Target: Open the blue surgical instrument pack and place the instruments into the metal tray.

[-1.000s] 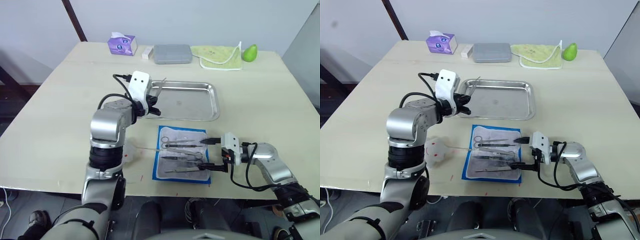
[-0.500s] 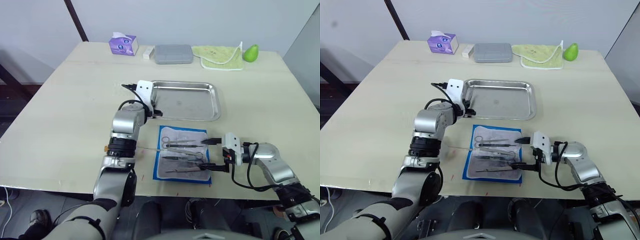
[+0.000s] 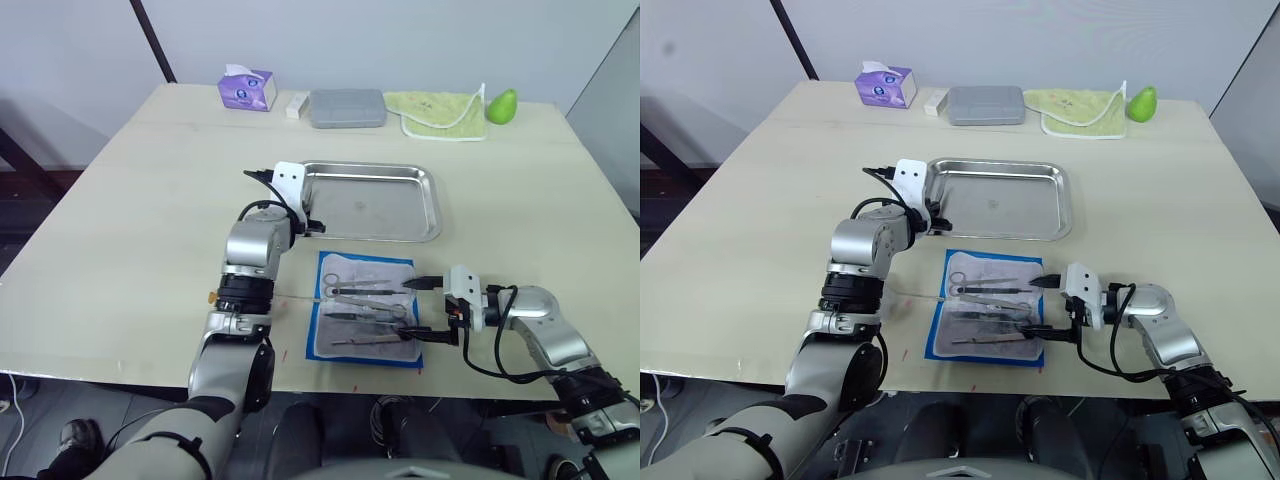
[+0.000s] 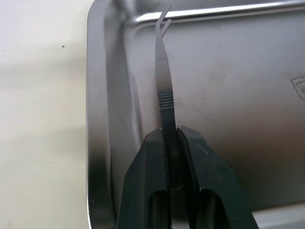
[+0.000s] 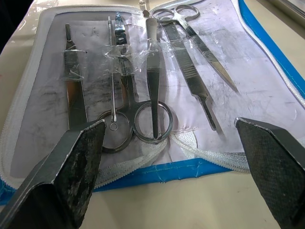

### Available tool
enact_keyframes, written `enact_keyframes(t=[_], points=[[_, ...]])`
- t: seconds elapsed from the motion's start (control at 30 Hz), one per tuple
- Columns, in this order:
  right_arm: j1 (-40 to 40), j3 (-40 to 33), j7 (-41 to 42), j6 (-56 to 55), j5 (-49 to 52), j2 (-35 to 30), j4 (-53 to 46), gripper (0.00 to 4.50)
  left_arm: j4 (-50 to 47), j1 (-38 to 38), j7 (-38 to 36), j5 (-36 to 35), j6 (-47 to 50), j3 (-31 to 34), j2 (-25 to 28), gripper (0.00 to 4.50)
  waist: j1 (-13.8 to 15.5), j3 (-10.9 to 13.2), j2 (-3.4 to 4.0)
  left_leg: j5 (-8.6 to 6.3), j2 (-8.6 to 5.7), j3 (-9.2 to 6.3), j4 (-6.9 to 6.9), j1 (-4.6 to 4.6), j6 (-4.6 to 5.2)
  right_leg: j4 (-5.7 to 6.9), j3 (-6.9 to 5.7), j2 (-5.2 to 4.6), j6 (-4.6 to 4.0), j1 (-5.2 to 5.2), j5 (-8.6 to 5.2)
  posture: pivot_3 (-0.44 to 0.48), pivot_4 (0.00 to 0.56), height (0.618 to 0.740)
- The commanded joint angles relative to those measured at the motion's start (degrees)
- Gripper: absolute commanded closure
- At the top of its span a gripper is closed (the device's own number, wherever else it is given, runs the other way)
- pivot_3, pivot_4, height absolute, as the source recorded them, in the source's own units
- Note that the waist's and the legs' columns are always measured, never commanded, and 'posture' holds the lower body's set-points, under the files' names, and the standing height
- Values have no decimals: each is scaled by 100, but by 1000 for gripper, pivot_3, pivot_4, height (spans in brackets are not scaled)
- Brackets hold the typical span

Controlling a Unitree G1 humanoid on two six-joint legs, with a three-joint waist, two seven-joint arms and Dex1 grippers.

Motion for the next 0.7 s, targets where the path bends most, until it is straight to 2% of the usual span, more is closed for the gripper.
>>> enact_keyframes(t=[0.03,0.23,0.37,0.53,0.63,0.7], points=[[237,285,2,309,-428,-112,428,0,-243,-88,17,-96,-73,71,-34,2870,0,0,0,0,0,0,0,0,0,0,0,0,0,0,0,0,150,740],[216,278,8,286,-421,-104,446,0,-940,55,-100,-372,249,211,-31,2870,-4,0,0,0,0,0,-1,0,0,0,0,-1,0,0,0,0,150,740],[219,261,11,289,-383,-98,427,0,-1662,286,-679,-746,388,117,234,2870,-9,1,1,0,0,0,-3,0,-1,-1,1,-1,0,0,0,0,150,740],[230,219,28,253,-325,-76,426,0,-2664,934,-2222,-1535,64,-122,1035,2870,-5,2,3,1,0,3,-13,4,-2,-3,2,-4,0,0,-1,0,150,740],[251,193,49,243,-302,-74,407,0,-3216,1533,-3605,-2254,-676,24,1480,2870,-15,3,5,1,-1,5,-17,6,-3,-4,3,-7,-1,0,-1,0,150,740],[272,181,45,239,-285,-60,394,0,-3342,1892,-4157,-2331,-1365,57,1732,2870,-18,3,6,1,-1,6,-20,7,-3,-5,2,-7,-2,-1,-1,0,150,740]])
